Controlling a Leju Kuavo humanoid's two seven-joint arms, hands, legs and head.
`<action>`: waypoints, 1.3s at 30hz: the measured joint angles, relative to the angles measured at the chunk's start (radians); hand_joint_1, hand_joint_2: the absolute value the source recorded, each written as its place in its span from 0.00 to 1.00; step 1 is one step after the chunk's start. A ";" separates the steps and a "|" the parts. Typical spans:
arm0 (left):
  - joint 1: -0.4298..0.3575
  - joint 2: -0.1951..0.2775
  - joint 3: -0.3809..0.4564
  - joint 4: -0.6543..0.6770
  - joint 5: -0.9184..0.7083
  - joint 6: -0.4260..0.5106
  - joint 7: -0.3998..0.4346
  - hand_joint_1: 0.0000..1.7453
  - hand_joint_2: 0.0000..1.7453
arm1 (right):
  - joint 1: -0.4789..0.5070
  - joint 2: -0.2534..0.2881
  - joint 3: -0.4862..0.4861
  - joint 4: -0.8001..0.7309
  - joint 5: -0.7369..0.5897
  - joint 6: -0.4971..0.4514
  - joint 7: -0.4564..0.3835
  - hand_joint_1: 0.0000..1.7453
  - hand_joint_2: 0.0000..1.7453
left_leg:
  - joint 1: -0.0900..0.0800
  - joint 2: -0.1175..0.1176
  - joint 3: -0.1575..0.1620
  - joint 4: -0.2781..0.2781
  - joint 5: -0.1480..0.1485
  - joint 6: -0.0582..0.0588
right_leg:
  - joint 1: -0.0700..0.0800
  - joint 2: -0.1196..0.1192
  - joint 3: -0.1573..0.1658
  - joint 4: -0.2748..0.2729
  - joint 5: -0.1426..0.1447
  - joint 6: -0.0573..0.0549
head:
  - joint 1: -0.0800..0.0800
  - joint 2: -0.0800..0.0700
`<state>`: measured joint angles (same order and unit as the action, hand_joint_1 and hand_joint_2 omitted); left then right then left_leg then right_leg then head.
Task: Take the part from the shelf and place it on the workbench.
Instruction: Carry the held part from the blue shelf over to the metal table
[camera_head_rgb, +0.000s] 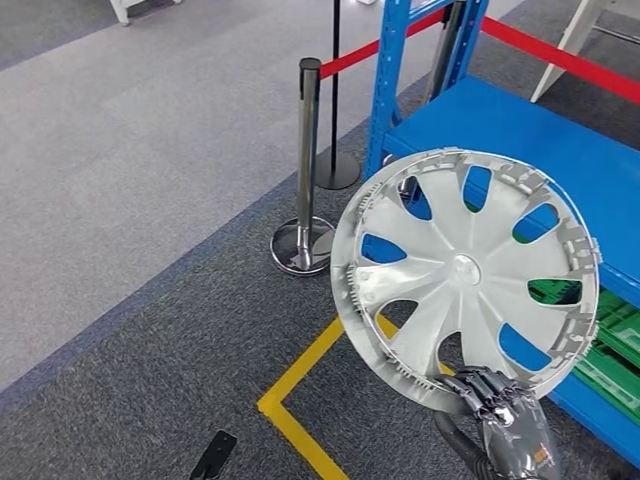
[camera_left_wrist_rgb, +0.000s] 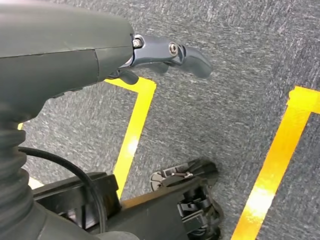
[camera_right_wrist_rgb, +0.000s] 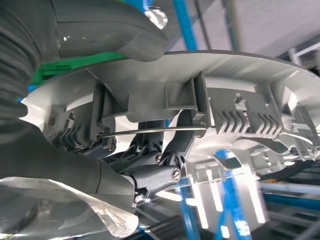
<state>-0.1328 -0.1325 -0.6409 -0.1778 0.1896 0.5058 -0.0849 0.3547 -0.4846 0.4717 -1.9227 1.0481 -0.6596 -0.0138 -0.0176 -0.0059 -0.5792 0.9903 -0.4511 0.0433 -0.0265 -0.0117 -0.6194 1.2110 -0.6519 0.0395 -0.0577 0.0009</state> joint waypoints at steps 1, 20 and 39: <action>0.000 -0.001 0.000 0.000 -0.002 -0.004 0.003 0.00 1.00 | 0.001 -0.001 0.001 0.000 0.002 0.000 0.000 1.00 1.00 | 0.000 -0.014 0.000 0.001 0.000 0.000 | 0.001 0.008 -0.027 0.051 -0.013 0.001 | 0.001 0.000; 0.005 -0.001 0.000 0.000 -0.012 0.005 0.005 0.00 1.00 | 0.001 -0.015 0.017 -0.002 0.005 -0.001 0.013 1.00 1.00 | 0.006 0.015 -0.106 0.208 -0.050 -0.038 | 0.004 -0.066 0.079 -0.162 0.098 -0.027 | -0.008 0.000; -0.002 -0.004 0.000 0.000 -0.023 -0.001 0.010 0.00 1.00 | -0.004 -0.022 0.020 -0.002 0.011 -0.001 0.002 1.00 1.00 | -0.003 -0.117 -0.026 0.054 -0.016 -0.016 | -0.013 0.087 0.038 -0.151 0.122 0.012 | 0.003 0.000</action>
<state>-0.1348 -0.1361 -0.6405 -0.1779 0.1668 0.5046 -0.0746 0.3505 -0.5062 0.4918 -1.9245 1.0589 -0.6609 -0.0114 -0.0205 -0.1231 -0.6048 1.0439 -0.4668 0.0273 -0.0392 0.0750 -0.5812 1.0596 -0.5296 0.0519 -0.0547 0.0009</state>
